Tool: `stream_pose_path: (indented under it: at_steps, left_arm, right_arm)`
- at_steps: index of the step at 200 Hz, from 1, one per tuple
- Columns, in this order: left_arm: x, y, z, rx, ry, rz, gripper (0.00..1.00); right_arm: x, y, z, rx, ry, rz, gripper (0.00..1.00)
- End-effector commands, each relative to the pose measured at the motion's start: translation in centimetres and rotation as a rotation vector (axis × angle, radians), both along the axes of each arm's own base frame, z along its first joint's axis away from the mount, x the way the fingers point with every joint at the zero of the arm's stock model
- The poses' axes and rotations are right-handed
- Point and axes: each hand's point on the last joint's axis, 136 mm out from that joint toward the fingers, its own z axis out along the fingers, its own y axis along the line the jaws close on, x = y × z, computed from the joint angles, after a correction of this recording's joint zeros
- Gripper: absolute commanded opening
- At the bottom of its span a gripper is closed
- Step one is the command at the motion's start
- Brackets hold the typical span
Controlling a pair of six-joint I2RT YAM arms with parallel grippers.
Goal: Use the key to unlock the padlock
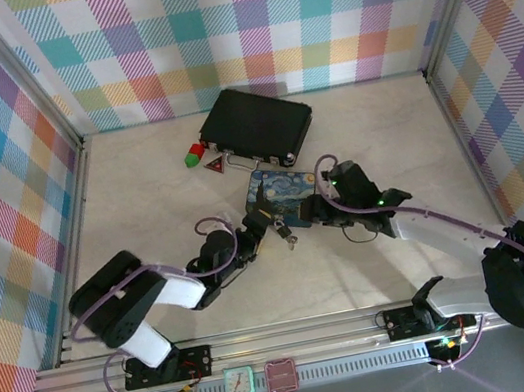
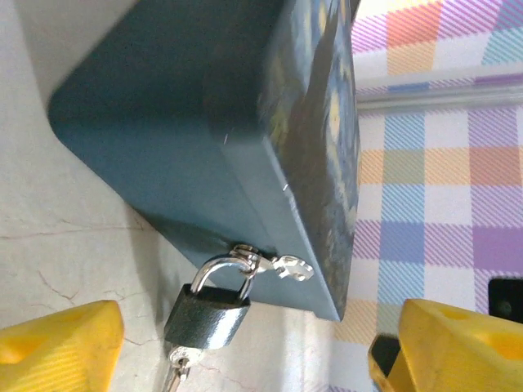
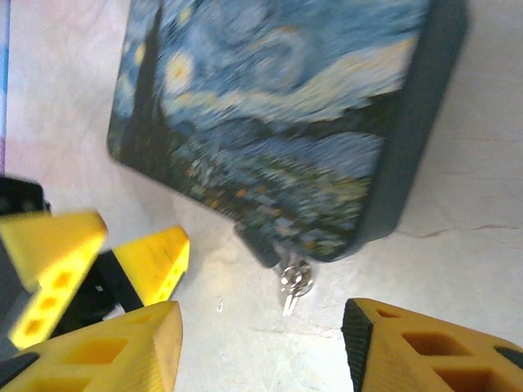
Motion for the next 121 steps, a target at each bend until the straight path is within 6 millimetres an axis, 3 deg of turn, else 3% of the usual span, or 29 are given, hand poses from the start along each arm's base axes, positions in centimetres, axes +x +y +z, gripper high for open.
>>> stream_pose_path:
  at_steps: [1, 25, 57, 91, 121]
  left_arm:
    - [0.1, 2.5, -1.3, 0.203, 0.07, 0.024, 0.94]
    - [1.5, 3.5, -0.1, 0.284, 0.075, -0.007, 0.96]
    - [3.0, 2.5, 0.5, 0.21, 0.042, -0.071, 0.9]
    - [3.1, 1.4, 0.3, 0.184, 0.02, -0.149, 0.88]
    - [2.4, 0.9, 0.1, 0.198, 0.024, -0.179, 0.87]
  right_arm:
    - [-0.7, 1.3, -0.8, -0.1, -0.033, 0.114, 0.56]
    - [-1.7, 3.0, -1.8, -0.226, -0.044, 0.225, 0.56]
    - [-2.2, 4.5, -3.7, -0.306, -0.043, 0.334, 0.54]
    - [0.0, 4.9, -4.9, -0.41, -0.105, 0.375, 0.53]
    - [2.4, 3.6, -5.0, -0.41, -0.109, 0.31, 0.54]
